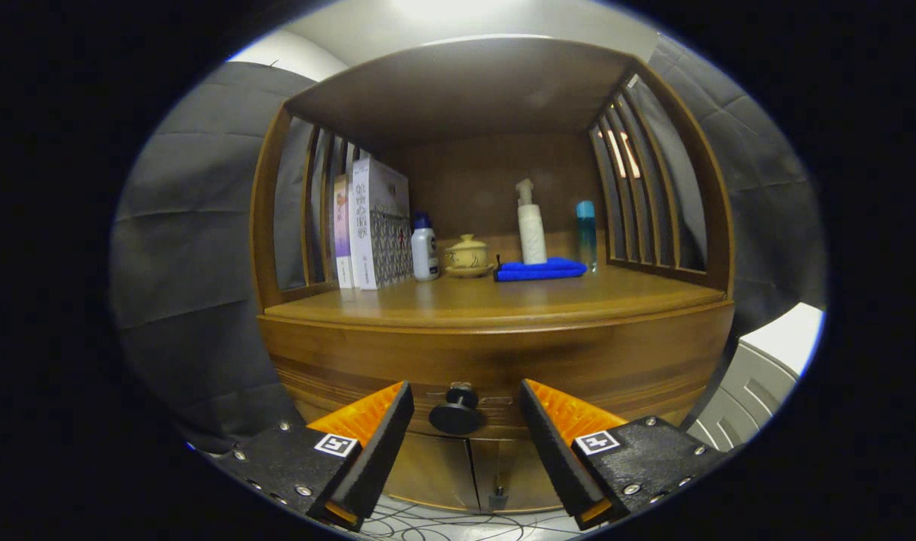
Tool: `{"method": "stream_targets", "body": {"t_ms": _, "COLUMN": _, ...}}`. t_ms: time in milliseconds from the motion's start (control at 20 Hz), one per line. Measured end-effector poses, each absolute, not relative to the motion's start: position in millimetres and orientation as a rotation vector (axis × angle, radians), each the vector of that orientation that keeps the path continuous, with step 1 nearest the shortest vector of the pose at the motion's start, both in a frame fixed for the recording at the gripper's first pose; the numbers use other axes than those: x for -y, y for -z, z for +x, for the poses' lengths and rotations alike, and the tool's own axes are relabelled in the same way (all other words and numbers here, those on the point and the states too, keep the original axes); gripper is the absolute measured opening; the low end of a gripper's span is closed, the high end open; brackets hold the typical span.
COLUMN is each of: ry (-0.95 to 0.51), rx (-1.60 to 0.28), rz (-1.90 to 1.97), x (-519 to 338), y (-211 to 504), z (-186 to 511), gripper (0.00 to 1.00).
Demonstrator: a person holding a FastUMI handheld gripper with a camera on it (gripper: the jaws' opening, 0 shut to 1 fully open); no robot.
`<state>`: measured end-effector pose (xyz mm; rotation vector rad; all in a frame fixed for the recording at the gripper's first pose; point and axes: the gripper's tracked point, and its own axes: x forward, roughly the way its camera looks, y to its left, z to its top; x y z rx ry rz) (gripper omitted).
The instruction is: Pull open the drawer, take out the items inside it, and place them on the countertop above the cabinet.
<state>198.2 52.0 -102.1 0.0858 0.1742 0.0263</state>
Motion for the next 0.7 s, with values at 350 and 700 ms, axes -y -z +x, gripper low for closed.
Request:
{"method": "stream_targets", "body": {"t_ms": 350, "ry": -0.005, "rx": -0.230, "rz": 0.077, "x": -58, "y": 126, "z": 222, "gripper": 0.63}}
{"method": "stream_targets", "body": {"t_ms": 700, "ry": 0.000, "rx": -0.239, "rz": 0.045, "x": -61, "y": 128, "z": 226, "gripper": 0.43}}
